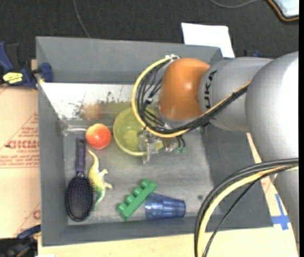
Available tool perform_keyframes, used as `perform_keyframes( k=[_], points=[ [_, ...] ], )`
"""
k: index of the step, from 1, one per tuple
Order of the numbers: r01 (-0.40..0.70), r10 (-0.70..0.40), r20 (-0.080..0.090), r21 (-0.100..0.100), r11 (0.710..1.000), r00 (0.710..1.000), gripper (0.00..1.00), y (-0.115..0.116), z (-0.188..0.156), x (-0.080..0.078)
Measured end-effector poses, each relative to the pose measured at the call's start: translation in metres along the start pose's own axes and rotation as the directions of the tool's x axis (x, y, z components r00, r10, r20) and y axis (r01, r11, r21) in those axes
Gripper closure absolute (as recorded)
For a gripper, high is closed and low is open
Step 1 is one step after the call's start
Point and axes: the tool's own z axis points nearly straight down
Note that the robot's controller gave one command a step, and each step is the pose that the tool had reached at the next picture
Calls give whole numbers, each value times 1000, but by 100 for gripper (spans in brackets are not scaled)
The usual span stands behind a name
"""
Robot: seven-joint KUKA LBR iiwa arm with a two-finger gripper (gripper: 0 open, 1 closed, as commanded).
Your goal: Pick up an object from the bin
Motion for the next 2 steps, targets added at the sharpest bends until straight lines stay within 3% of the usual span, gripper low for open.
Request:
perform_keyframes(
  k=[2],
  points=[
    [-1,1,0,-1,1000,1000,100,0,-2,1]
  ],
)
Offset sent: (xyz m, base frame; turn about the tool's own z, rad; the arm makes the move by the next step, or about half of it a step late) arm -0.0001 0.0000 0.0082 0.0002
